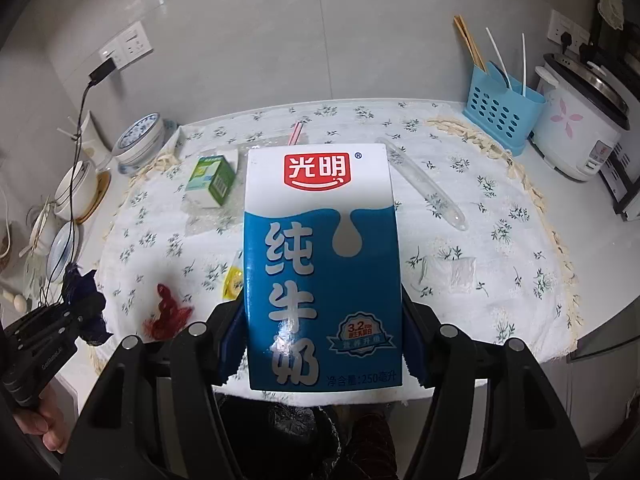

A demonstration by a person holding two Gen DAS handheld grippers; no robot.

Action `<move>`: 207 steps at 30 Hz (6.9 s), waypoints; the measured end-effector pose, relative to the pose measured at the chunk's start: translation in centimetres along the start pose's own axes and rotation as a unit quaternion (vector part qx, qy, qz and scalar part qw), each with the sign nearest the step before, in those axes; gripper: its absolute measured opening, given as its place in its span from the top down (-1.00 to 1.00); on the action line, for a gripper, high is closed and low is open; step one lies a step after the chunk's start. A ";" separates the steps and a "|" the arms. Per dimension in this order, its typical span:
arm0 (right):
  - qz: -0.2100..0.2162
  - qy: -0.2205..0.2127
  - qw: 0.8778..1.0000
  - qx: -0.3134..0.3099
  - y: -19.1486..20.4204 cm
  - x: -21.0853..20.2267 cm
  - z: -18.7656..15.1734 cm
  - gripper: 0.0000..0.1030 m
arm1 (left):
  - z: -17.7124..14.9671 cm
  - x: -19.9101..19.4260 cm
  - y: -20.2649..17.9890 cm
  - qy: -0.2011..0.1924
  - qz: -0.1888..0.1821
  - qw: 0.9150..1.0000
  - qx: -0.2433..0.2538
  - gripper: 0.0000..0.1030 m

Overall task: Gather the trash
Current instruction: 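Carry the wrapper and milk carton down to the black trash bin with both tools, then open the left tool to drop the navy wrapper into the bin, then open the right tool to drop the milk carton into the bin, then raise both open tools back above the table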

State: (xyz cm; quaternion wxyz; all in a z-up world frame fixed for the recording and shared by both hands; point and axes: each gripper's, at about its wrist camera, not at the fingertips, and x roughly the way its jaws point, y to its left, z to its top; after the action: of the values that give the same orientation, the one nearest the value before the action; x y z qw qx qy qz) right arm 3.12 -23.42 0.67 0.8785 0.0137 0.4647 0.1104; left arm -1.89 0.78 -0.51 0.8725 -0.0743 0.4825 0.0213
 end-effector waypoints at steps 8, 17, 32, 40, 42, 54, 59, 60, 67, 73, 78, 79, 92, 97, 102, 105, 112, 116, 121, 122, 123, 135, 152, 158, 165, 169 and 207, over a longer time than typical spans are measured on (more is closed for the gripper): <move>0.020 -0.006 1.000 -0.013 1.2 -2.0 -3.9 -0.18 | -3.2 -2.2 -0.5 -0.010 -0.006 1.000 0.012 0.63; 0.031 -0.005 0.999 -0.026 2.6 -2.9 -7.7 -0.18 | -6.3 -3.1 -0.1 -0.008 -0.019 1.000 0.006 0.64; 0.039 0.030 0.998 -0.048 3.6 -1.5 -14.5 -0.18 | -11.7 -2.0 0.5 0.006 -0.026 1.000 0.003 0.64; 0.038 0.063 0.996 -0.052 2.9 0.9 -18.2 -0.18 | -15.3 0.4 0.6 0.034 -0.026 0.999 0.003 0.64; 0.036 0.069 0.995 -0.055 2.8 1.5 -19.1 -0.18 | -16.2 1.1 0.6 0.040 -0.023 0.999 0.003 0.64; 0.033 0.086 0.994 -0.056 3.0 4.2 -22.9 -0.18 | -20.9 5.2 0.4 0.070 -0.035 0.997 -0.009 0.64; 0.024 0.103 0.993 -0.052 2.5 5.6 -24.3 -0.18 | -22.4 7.4 0.2 0.083 -0.036 0.996 -0.004 0.64; 0.023 0.106 0.993 -0.049 2.4 5.8 -24.6 -0.18 | -22.7 7.7 0.1 0.085 -0.037 0.996 -0.002 0.64; 0.011 0.116 0.993 -0.032 1.1 6.4 -25.7 -0.18 | -24.4 10.4 -1.6 0.107 -0.042 0.993 0.017 0.64; -0.004 0.116 0.993 -0.019 -0.4 6.3 -26.6 -0.18 | -25.2 12.0 -2.9 0.119 -0.050 0.991 0.029 0.64; -0.013 0.123 0.992 -0.009 -1.6 6.3 -27.6 -0.18 | -25.9 13.1 -3.9 0.126 -0.051 0.990 0.042 0.64; -0.015 0.124 0.992 -0.007 -1.8 6.2 -27.8 -0.18 | -26.1 13.4 -4.0 0.127 -0.051 0.990 0.046 0.64; -0.033 0.124 0.992 0.001 -3.2 5.1 -28.0 -0.18 | -26.2 16.1 -5.9 0.136 -0.064 0.987 0.061 0.53; -0.030 0.121 0.992 0.006 -3.5 5.2 -27.5 -0.18 | -25.1 14.7 -5.6 0.111 -0.060 0.991 0.045 0.10; -0.020 0.130 0.991 0.004 -3.0 6.4 -27.2 -0.18 | -24.4 13.9 -4.5 0.099 -0.055 0.993 0.029 -0.37; -0.012 0.134 0.991 -0.003 -2.3 7.2 -27.1 -0.18 | -24.1 13.2 -3.5 0.084 -0.040 0.995 0.026 -0.65; 0.003 0.144 0.989 -0.016 -0.2 9.3 -26.6 -0.18 | -23.9 11.9 -0.9 0.071 -0.009 0.997 0.005 -0.88; 0.009 0.153 0.988 -0.027 1.1 10.7 -26.6 -0.18 | -24.1 11.7 0.0 0.075 0.001 0.997 0.000 -0.88; 0.006 0.163 0.985 -0.050 2.7 12.1 -26.9 -0.18 | -24.8 11.7 1.6 0.083 0.001 0.996 -0.020 -0.88; 0.006 0.165 0.985 -0.052 3.1 12.4 -27.0 -0.18 | -24.8 11.7 1.6 0.084 0.003 0.996 -0.022 -0.88; 0.005 0.168 0.984 -0.056 3.6 12.9 -27.1 -0.18 | -24.9 11.6 1.9 0.086 0.005 0.996 -0.024 -0.88; -0.005 0.191 0.978 -0.085 6.8 16.4 -29.0 -0.18 | -26.5 11.4 5.1 0.102 0.028 0.994 -0.034 -0.88; -0.014 0.193 0.975 -0.108 8.5 18.1 -30.2 -0.35 | -27.1 11.5 6.4 0.108 0.037 0.993 -0.041 -0.88; -0.020 0.177 0.979 -0.097 7.2 16.6 -28.9 -0.58 | -26.6 11.2 6.1 0.105 0.031 0.993 -0.046 -0.88; -0.014 0.142 0.986 -0.085 5.7 13.2 -25.5 -0.75 | -24.7 9.6 5.0 0.096 0.032 0.994 -0.038 -0.88; -0.017 0.120 0.989 -0.080 4.8 10.6 -24.2 -0.81 | -23.6 8.3 4.0 0.084 0.028 0.996 -0.029 -0.88; -0.019 -0.008 1.000 -0.021 -2.3 -2.0 -15.4 -0.85 | -14.0 0.9 -0.8 0.014 0.009 1.000 0.023 -0.86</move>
State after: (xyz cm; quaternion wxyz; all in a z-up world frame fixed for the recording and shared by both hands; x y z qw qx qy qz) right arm -10.17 -27.27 -6.79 0.8840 -0.0129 0.4556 0.1035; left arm -13.07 -2.14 -8.50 0.8670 -0.0504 0.4955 0.0174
